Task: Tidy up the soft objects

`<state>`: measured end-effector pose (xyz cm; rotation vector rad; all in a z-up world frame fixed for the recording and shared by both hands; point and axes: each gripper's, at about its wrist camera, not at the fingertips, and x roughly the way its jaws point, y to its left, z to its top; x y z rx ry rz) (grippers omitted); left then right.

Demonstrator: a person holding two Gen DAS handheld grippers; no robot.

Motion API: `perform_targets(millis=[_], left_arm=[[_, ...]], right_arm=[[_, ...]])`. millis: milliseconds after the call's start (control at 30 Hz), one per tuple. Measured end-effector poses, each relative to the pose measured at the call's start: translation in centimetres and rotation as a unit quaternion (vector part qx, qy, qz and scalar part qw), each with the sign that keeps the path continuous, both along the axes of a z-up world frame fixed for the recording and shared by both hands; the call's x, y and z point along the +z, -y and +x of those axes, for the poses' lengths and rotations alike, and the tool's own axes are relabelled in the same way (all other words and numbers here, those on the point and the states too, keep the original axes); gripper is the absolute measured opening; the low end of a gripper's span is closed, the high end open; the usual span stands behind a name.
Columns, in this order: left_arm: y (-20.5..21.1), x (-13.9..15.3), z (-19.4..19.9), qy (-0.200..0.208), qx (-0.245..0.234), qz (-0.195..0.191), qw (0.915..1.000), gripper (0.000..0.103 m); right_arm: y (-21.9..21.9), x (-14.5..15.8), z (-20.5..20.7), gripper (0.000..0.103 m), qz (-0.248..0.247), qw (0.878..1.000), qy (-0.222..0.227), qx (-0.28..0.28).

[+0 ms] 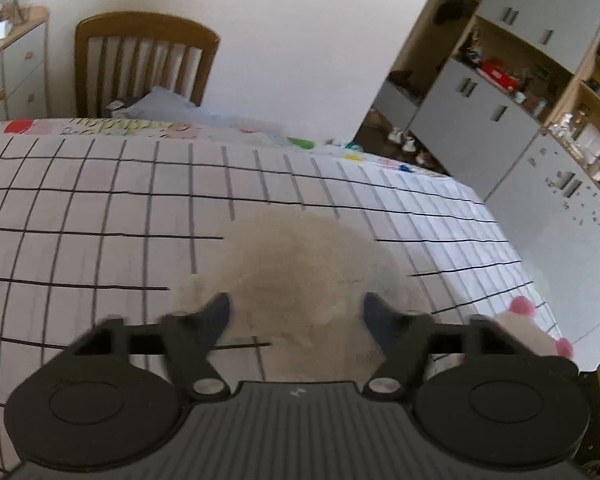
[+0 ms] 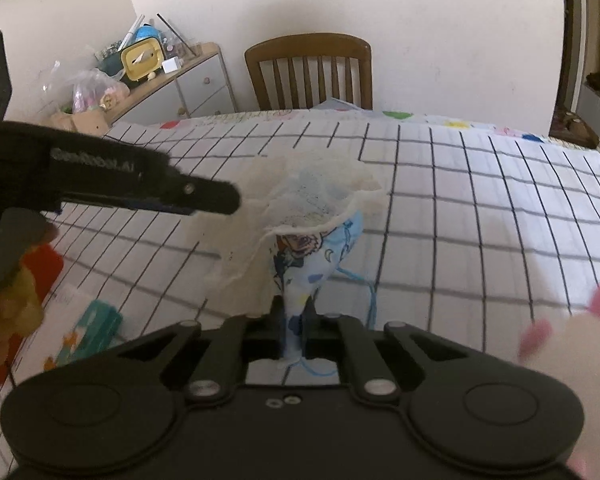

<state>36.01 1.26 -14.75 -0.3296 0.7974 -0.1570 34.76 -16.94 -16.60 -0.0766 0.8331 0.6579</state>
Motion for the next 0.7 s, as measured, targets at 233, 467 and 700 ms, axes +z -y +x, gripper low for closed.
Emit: perform_targets(millis=[233,467,700], left_arm=[[2.8,-1.0,1.6,-0.026,-0.019,0.002,0.9995,0.076],[5.2,-2.7,4.6,-0.064,-0.007,0.047,0.9968,0.076],[5.5,-3.4,5.6,-0.08,0.005,0.084,0.9933,0.028]], right_arm=[[1.4,-0.4,-2.2,0.006,-0.009,1.0,-0.018,-0.002],[1.8,-0.4,-3.8,0.005,-0.017,1.0,-0.017,0.001],[2.3,-0.2,-4.4,0.005,-0.017,1.0,-0.017,0.001]])
